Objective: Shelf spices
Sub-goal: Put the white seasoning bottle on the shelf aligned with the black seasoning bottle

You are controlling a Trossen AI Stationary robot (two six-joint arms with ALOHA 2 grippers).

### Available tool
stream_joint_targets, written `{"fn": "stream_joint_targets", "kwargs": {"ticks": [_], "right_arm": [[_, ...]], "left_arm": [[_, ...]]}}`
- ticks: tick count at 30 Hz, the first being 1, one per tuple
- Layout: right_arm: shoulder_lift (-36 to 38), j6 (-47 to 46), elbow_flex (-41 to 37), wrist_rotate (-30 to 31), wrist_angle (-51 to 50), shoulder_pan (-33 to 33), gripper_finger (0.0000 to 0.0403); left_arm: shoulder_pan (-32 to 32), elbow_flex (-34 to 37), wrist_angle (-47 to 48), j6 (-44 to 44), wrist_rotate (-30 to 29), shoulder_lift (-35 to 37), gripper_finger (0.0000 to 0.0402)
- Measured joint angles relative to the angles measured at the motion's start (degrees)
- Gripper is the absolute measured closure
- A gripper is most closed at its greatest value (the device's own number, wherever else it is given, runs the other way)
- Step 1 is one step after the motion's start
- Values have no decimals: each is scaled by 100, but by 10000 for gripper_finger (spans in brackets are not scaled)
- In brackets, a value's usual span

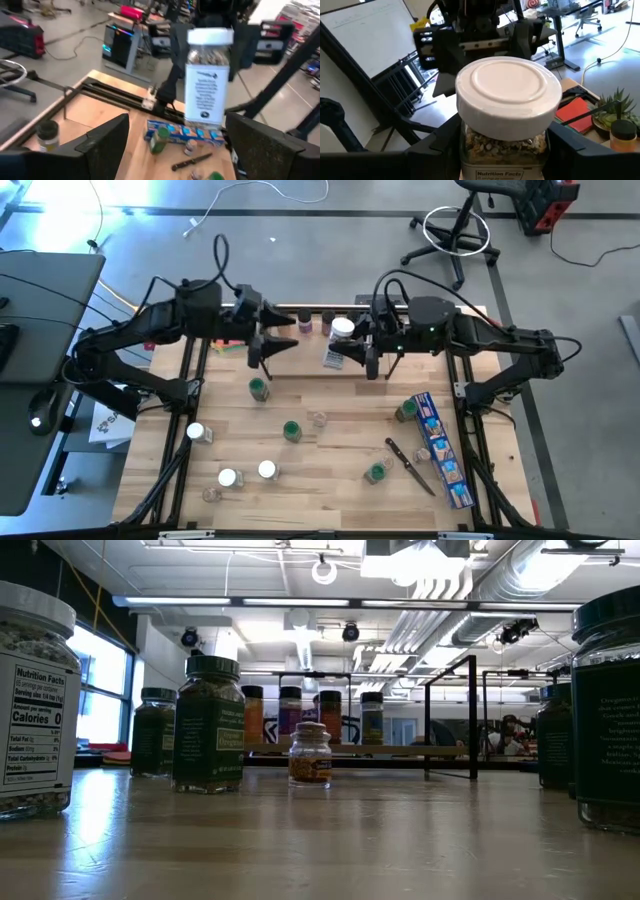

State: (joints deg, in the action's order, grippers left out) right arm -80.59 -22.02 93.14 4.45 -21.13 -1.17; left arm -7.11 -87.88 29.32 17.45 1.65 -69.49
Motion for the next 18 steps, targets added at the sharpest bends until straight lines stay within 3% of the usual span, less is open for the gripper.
{"fn": "stream_joint_targets", "kwargs": {"ticks": [7,18], "right_arm": [[1,50,0,4,-162,2,219],[0,48,0,110,-616,2,219]], "left_arm": [[133,-542,-98,-191,-181,-275,76],[133,-555,46,-419,-44,-740,76]]}}
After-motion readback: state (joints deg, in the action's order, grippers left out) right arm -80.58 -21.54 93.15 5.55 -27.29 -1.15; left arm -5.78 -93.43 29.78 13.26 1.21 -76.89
